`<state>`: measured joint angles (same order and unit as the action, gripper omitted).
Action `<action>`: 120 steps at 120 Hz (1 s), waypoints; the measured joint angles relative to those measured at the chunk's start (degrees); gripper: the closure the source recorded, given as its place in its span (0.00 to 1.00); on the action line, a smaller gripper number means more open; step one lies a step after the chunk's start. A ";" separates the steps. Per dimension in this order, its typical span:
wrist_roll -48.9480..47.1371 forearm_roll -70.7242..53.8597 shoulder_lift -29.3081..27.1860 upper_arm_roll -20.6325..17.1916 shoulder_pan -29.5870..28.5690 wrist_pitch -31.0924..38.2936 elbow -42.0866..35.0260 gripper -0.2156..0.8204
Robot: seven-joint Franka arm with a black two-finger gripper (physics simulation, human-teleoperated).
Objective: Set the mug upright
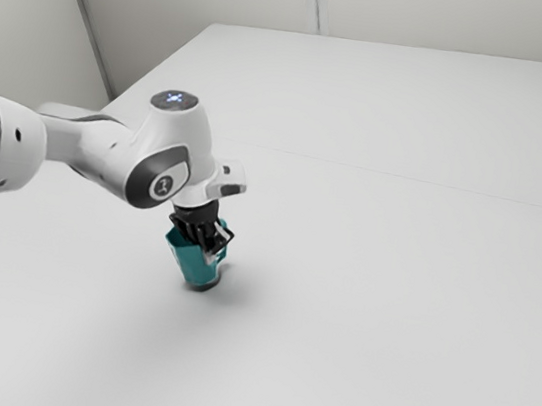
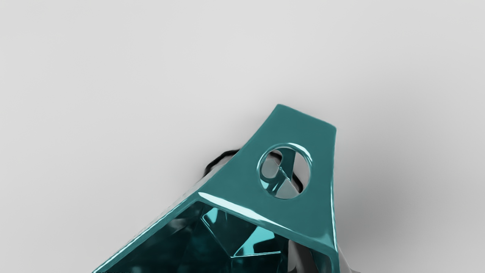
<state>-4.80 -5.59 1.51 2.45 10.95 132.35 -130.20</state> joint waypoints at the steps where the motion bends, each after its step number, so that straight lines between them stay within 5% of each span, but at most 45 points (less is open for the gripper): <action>1: -0.01 -0.01 0.09 0.00 0.00 0.09 -0.01 0.95; 9: -0.10 -0.03 0.47 0.01 0.05 0.65 -0.06 0.94; 31: -0.16 0.30 -0.27 0.00 0.68 0.50 -0.07 0.56; 52: -0.17 0.37 -2.92 -0.06 1.27 -0.43 -0.07 0.36; 80: -0.09 0.66 -8.33 -0.48 1.20 -4.09 1.35 0.26; 120: 0.66 0.57 -9.01 -0.66 1.01 -14.53 17.37 0.22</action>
<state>-4.14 -5.02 -7.49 1.80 11.96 117.81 -112.84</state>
